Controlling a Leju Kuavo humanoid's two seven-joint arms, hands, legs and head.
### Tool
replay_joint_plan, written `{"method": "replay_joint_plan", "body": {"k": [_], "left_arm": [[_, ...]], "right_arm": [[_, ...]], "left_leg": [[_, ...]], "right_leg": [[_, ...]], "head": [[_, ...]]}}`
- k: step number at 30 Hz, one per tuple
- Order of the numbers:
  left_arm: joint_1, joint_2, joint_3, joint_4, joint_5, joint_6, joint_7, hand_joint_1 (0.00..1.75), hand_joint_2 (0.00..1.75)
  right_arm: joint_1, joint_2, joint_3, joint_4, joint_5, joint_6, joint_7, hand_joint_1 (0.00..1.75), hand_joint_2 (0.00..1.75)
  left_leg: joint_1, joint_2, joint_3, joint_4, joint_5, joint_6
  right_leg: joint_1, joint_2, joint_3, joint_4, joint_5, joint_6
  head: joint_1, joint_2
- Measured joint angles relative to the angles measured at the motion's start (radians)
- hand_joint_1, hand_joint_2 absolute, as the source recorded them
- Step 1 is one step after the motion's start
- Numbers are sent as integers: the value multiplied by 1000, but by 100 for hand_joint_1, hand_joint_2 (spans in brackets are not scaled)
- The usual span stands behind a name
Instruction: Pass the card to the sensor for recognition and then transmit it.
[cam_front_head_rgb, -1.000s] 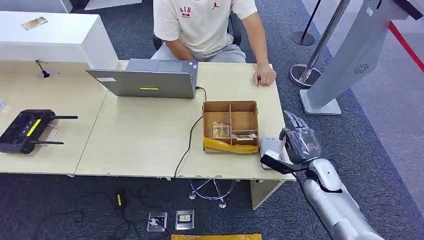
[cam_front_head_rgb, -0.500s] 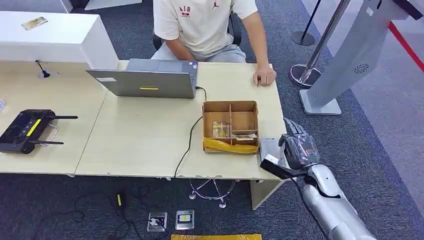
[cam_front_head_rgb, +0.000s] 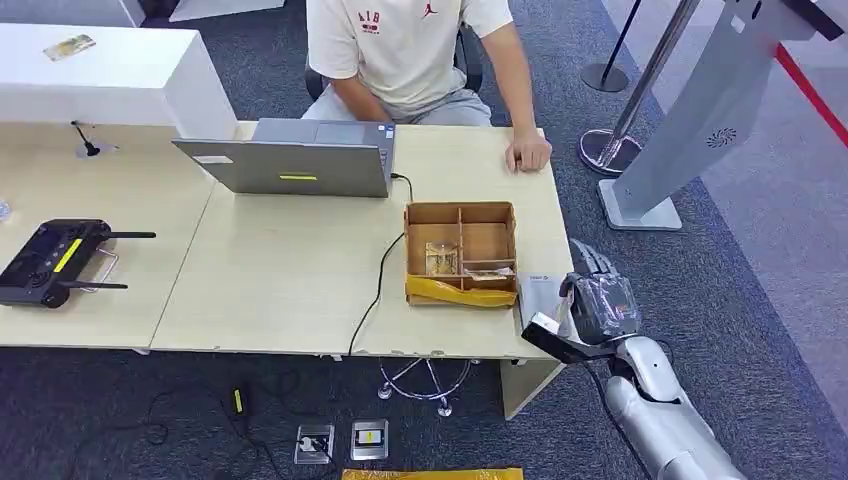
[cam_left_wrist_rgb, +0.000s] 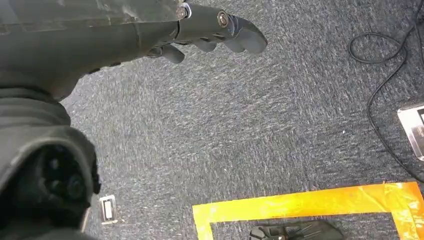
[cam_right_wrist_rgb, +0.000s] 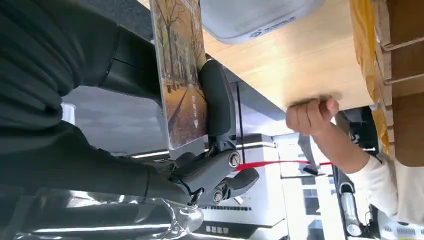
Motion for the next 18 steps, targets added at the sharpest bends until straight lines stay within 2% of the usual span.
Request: {"method": "replay_joint_plan", "body": {"k": [9, 18], "left_arm": [[0, 0, 0, 0, -5, 7, 0, 0, 0], [0, 2, 0, 0, -18, 15, -11, 0, 0]], "right_arm": [[-11, -1, -2, 0, -37, -22, 7, 175, 175], [-157, -18, -27, -9, -31, -17, -5, 175, 175]], "left_leg": [[0, 0, 0, 0, 0, 0], [0, 1, 0, 0, 0, 0]], "right_leg": [[0, 0, 0, 0, 0, 0], [0, 1, 0, 0, 0, 0]], "head": [[0, 0], [0, 0]]}}
